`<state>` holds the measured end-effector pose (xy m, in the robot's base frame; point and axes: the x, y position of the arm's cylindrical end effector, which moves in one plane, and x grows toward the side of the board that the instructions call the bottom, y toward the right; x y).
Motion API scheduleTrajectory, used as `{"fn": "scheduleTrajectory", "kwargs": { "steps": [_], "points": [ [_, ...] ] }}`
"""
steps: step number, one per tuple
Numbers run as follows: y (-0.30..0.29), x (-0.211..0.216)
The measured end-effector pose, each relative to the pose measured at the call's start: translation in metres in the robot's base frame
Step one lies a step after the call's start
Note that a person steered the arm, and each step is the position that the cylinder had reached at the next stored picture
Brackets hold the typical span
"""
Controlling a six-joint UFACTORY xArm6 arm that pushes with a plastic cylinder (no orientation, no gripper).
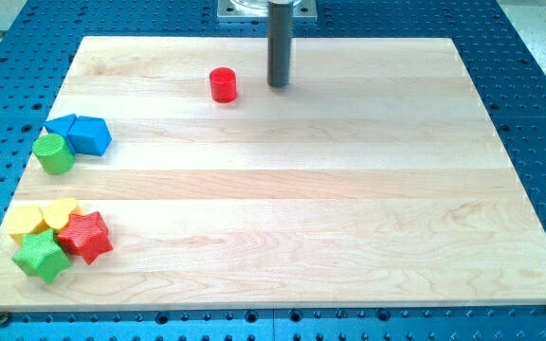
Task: Push the red circle to the right of the blue cube
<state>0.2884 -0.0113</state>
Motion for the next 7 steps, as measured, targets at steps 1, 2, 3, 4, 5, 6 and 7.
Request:
{"fn": "scheduleTrajectory", "kwargs": {
  "steps": [1,2,3,4,5,6,7],
  "points": [
    [-0.075,0.031],
    [-0.117,0.109],
    [-0.130,0.151],
    [-0.116,0.092],
    [-0.122,0.041],
    [-0.172,0.055],
    [-0.178,0.121]
  ]
}}
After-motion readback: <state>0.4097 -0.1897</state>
